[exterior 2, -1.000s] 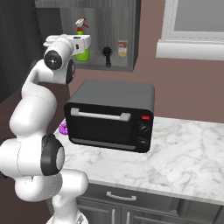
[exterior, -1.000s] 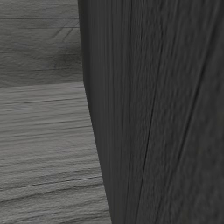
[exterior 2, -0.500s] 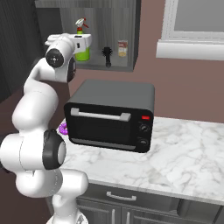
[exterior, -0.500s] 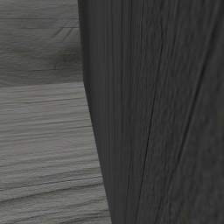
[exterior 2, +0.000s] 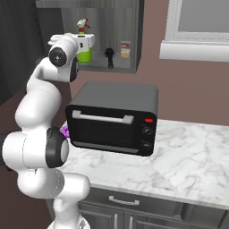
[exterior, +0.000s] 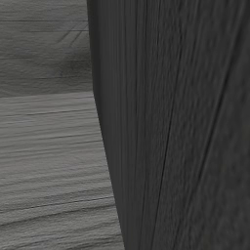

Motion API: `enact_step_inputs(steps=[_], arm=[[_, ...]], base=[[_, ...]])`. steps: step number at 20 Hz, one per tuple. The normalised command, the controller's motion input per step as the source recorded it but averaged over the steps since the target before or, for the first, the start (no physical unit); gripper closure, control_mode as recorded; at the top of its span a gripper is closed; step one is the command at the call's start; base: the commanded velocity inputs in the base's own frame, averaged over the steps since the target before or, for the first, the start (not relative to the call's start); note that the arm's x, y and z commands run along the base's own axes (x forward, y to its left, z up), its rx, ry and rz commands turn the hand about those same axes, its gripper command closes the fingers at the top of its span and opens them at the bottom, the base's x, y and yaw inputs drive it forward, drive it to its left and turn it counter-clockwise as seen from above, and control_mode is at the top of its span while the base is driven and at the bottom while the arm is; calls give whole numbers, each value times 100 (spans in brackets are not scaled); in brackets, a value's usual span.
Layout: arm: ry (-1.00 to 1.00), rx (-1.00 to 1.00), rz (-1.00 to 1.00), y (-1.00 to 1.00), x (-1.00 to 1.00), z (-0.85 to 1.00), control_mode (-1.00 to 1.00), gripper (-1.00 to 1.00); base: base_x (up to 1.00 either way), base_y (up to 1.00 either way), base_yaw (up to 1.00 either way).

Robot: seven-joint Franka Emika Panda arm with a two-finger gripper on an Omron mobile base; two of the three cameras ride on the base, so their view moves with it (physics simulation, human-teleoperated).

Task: Pick the dish brush and spray from the cabinet and place them on the counter.

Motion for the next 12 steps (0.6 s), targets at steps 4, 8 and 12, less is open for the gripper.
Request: enact_step_inputs(steps=[4,8,12], arm=[[3,0,0,0,17,0,-100,-100],[2,0,0,0,13,0,-100,-100],[2,0,0,0,12,0,-100,-100]], base=[[0,0,0],[0,0,0],[0,0,0]])
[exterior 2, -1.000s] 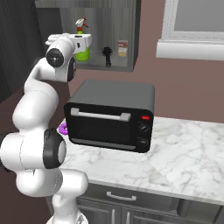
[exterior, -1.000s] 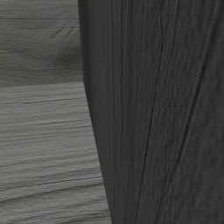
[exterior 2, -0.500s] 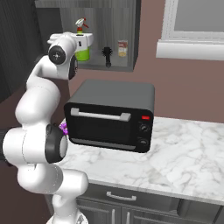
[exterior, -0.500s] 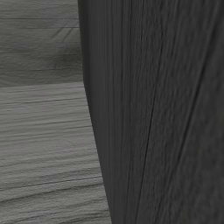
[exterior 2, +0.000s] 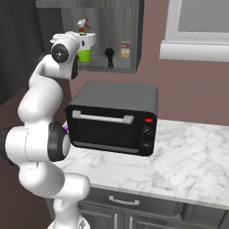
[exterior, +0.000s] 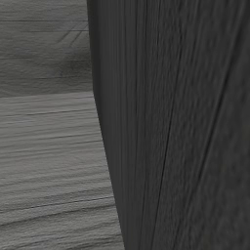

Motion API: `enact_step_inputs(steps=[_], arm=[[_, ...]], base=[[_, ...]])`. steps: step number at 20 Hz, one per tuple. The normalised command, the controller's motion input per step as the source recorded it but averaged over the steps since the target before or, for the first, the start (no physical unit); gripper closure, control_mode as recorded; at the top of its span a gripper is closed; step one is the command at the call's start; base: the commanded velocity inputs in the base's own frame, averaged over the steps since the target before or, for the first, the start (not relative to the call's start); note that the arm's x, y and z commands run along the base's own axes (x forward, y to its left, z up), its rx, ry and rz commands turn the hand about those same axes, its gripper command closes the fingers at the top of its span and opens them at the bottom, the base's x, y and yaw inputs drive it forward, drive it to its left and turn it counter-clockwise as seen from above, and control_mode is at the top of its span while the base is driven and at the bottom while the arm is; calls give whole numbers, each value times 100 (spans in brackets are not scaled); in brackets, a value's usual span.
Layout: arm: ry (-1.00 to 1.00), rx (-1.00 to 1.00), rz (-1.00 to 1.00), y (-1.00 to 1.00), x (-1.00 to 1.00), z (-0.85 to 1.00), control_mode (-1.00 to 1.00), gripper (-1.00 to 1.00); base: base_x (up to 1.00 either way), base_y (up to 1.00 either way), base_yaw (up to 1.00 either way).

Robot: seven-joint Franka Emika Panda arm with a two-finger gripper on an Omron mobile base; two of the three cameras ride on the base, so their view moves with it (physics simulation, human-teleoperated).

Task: Pick the dish brush and spray from the cabinet and place them on the counter.

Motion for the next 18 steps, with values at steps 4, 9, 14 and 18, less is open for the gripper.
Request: enact_step_inputs(steps=[4,9,14,18], arm=[[2,0,0,0,12,0,-100,-100],[2,0,0,0,10,0,-100,-100],[2,0,0,0,14,0,-100,-100],[3,0,0,0,17,0,-100,-100]], base=[[0,0,0],[0,0,0],[0,0,0],[0,0,0]])
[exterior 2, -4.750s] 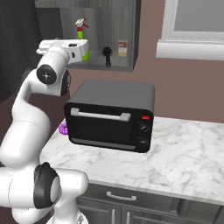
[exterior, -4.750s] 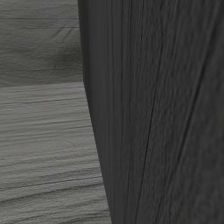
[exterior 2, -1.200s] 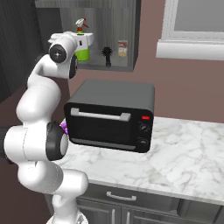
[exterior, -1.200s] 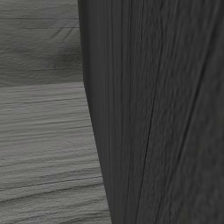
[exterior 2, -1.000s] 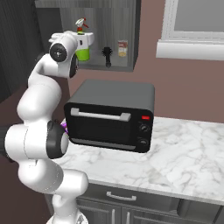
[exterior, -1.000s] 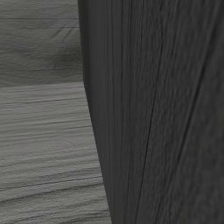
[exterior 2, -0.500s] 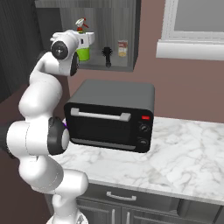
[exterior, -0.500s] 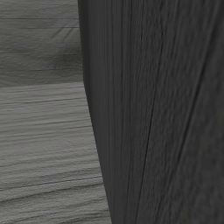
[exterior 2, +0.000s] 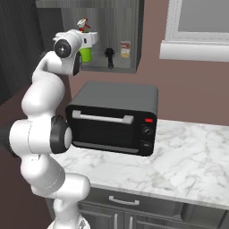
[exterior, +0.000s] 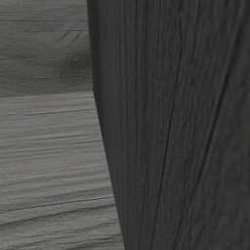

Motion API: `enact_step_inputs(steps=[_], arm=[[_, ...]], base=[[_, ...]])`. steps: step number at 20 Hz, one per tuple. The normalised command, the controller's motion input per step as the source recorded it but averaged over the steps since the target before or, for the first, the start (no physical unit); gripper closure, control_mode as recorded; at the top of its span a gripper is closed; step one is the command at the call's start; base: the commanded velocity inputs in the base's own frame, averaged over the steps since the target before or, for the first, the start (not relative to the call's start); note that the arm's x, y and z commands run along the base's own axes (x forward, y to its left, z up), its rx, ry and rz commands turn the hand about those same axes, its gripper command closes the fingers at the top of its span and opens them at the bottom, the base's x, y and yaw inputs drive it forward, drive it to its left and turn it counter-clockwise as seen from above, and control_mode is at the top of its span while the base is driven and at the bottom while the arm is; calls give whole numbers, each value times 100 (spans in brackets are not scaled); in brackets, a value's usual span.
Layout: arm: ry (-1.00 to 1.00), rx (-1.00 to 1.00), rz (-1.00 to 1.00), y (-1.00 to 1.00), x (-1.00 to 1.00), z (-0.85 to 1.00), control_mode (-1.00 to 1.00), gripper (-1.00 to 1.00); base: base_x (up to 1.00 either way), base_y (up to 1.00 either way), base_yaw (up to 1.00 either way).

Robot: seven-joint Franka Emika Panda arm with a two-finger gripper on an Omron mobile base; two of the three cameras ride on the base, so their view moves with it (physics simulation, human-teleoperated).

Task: Pick the dish brush and spray from the cabinet and place them on the counter.

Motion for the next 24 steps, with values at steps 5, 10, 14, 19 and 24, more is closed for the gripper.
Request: enact_step_inputs(steps=[5,10,14,19,24], arm=[[2,0,0,0,14,0,-100,-100],[2,0,0,0,12,0,-100,-100],[3,0,0,0,13,-1,-100,-100],[3,0,0,0,12,-1,-100,-100],[2,0,0,0,8,-1,-100,-100]], base=[[0,0,0],[0,0,0],[0,0,0],[0,0,0],[0,0,0]])
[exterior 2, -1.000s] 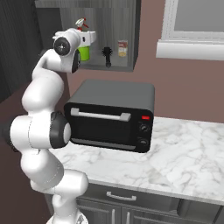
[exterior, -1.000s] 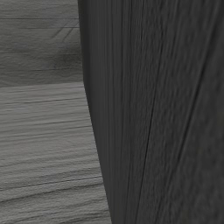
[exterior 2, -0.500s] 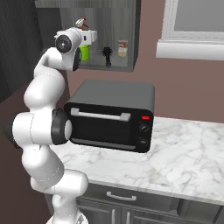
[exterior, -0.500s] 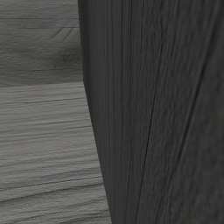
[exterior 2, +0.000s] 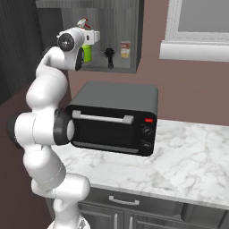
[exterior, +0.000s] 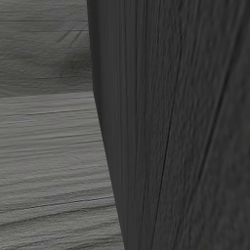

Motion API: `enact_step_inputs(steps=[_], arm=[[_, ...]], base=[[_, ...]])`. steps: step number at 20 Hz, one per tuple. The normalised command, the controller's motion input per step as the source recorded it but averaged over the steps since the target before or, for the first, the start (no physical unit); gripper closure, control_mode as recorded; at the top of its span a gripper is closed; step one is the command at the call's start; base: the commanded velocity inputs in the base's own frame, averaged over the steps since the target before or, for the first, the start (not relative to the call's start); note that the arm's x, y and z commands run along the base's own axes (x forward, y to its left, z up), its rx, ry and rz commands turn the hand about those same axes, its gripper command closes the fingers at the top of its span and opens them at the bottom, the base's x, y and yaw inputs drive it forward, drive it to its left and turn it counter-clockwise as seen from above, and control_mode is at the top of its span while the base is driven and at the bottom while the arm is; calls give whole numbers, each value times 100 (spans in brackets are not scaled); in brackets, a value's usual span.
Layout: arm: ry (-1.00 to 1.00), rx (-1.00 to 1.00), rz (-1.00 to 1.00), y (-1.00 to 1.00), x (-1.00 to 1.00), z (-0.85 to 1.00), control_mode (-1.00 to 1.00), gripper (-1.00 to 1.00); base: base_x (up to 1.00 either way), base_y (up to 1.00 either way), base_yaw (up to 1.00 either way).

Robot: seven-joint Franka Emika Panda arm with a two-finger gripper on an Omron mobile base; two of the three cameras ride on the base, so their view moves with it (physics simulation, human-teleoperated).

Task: Pick the dish brush and spray from the cabinet and place them on the counter.

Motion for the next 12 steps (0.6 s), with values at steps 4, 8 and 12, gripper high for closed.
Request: enact_step_inputs(steps=[4,8,12], arm=[[3,0,0,5,9,-3,-100,-100],[2,0,0,6,5,-4,-100,-100],[1,0,0,8,3,-6,-100,-100]], base=[[0,0,0],[0,0,0],[0,0,0]])
